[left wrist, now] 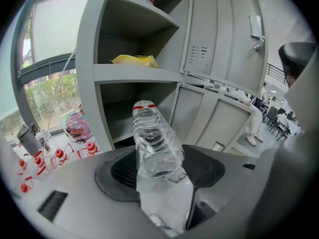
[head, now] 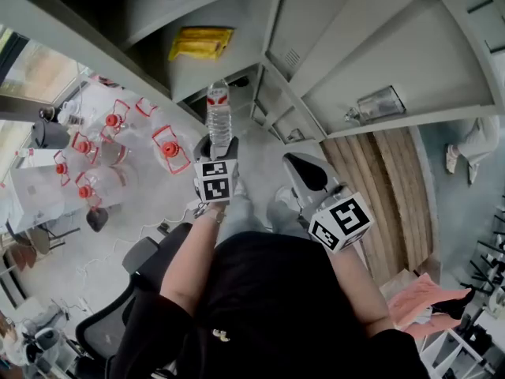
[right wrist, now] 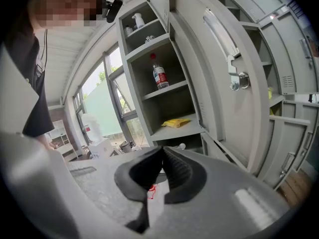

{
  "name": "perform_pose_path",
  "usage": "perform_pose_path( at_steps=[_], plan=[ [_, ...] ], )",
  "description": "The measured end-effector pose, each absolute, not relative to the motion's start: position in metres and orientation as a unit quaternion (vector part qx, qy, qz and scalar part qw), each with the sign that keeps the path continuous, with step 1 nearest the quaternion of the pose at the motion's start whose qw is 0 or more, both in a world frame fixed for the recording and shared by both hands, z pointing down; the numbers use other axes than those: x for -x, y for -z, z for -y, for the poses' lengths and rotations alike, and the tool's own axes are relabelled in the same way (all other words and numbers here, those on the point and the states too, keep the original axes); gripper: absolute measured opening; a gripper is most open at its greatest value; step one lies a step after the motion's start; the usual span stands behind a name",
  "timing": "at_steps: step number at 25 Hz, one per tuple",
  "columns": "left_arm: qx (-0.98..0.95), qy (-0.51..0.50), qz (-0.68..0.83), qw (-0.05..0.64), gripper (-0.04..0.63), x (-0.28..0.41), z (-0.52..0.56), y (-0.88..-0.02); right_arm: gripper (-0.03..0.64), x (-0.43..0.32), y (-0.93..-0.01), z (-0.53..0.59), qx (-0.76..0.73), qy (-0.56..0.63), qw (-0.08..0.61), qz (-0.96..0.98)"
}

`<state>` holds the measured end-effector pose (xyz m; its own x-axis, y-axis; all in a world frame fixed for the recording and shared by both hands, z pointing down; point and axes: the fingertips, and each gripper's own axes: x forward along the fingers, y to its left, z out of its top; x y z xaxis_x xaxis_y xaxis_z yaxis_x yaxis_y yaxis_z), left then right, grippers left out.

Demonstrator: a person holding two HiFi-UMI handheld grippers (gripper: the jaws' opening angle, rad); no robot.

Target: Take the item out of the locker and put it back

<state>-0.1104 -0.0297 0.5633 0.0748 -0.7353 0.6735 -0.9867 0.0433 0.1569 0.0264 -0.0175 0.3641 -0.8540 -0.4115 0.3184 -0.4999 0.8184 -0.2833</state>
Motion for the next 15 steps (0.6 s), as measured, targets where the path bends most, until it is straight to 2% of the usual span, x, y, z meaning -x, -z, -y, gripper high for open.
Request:
perform_pose_path(
  at_steps=[15],
  plan=[
    [-0.676,-0.204,0.64,0.304,0.278,0.096,-0.029,-0.505,-0.003,-0.018,-0.367,0.022,-0.196,-0.168,0.126,0.958]
  ],
)
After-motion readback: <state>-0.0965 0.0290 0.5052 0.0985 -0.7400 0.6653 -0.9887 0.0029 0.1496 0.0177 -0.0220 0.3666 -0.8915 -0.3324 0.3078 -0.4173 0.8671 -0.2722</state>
